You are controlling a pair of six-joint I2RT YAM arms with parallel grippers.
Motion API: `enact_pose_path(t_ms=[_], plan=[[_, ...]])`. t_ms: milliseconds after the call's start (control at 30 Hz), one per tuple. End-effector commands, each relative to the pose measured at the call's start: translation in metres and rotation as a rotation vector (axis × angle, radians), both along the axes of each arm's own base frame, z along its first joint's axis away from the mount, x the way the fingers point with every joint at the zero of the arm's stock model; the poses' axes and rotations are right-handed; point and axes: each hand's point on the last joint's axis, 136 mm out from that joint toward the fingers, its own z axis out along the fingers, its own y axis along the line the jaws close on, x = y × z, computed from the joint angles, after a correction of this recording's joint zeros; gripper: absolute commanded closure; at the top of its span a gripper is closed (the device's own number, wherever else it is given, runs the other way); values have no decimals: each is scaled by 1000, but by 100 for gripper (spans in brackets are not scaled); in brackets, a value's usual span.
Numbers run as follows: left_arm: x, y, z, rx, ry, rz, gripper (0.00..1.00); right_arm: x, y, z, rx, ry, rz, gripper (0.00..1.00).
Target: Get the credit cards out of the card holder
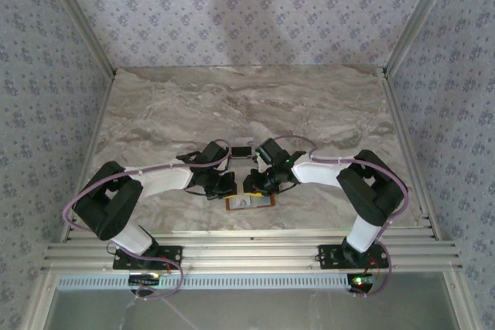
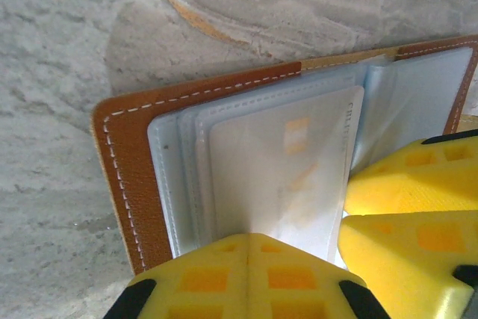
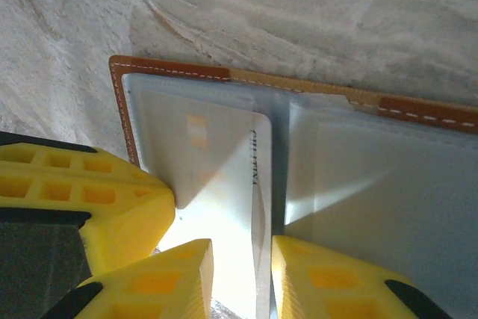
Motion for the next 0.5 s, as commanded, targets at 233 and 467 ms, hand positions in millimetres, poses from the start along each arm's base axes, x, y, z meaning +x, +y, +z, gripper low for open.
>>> enact_pose_path(t_ms=[233,467], plan=[[-12,13,-16,72,34,-5,98,-5,10,6,62,14,25,71],[-12,14,-14,76,29,-1,94,-7,-6,-6,-65,19,36,64]])
